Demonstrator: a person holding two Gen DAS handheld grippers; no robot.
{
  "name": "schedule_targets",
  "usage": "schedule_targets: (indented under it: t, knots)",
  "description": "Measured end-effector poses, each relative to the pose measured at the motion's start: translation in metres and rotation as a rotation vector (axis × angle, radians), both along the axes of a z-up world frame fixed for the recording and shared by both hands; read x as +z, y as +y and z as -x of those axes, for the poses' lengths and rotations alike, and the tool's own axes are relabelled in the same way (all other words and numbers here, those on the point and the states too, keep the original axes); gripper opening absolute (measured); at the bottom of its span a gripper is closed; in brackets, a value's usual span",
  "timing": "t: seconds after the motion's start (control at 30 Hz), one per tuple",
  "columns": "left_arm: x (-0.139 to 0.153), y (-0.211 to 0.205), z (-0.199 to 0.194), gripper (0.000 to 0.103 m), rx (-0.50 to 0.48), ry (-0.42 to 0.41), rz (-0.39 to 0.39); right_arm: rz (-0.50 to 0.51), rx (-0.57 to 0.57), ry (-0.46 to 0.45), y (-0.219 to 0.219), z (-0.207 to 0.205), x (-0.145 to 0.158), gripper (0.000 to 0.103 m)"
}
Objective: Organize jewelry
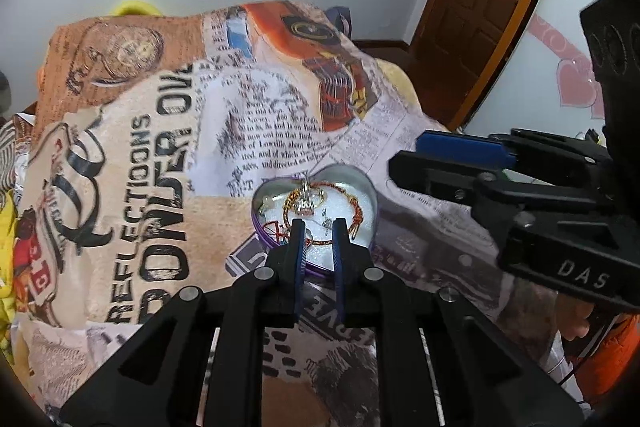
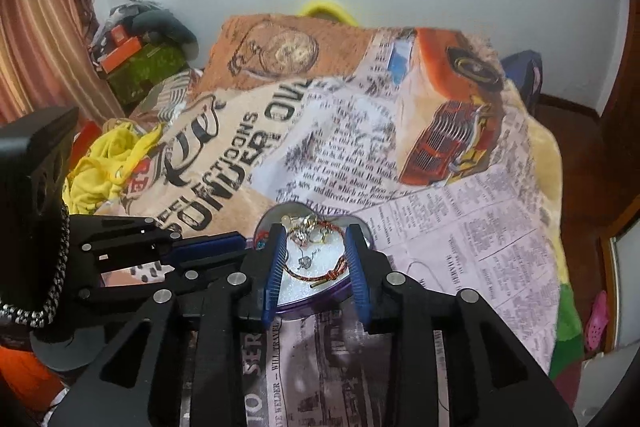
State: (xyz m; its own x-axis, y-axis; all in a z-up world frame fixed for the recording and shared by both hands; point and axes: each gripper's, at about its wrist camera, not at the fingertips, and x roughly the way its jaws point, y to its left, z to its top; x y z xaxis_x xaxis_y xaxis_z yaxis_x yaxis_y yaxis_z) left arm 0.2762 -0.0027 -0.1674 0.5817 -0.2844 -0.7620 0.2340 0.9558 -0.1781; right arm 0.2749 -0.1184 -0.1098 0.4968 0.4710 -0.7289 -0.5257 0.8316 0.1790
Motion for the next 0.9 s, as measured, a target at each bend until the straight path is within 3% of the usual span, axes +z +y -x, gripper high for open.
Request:
schedule_targets:
  t: [0.23,0.47,0.67,0.73,0.8,0.83,0.9]
  knots:
    - [0.062,0.009,0.04,0.011,0.063,-0.149,-0.012,-0.039,-0.041,-0.121,-0.015,0.032,0.051,0.028]
    - [0.143,0.01,0.109,0.012,0.117,-0.391,-0.016,-0.116,-0.114,-0.368,-0.041,0.101,0.127,0.028]
    - [0.188,0.006,0.175,0.014,0.165,-0.6,-0.023,-0.182,-0.18,-0.565,-0.06,0.173,0.17,0.028]
    - [0.197,0.006,0.195,0.021,0.174,-0.646,-0.015,-0.181,-0.205,-0.627,-0.063,0.196,0.179,0.03]
    - [0.203,0.007,0.211,0.04,0.186,-0.685,-0.01,-0.168,-0.219,-0.675,-0.064,0.215,0.185,0.046]
    - [0.204,0.008,0.22,0.045,0.198,-0.708,-0.009,-0.168,-0.237,-0.7,-0.065,0.224,0.187,0.057]
    - [0.207,0.008,0.232,0.06,0.219,-0.739,-0.015,-0.174,-0.262,-0.736,-0.066,0.237,0.188,0.067]
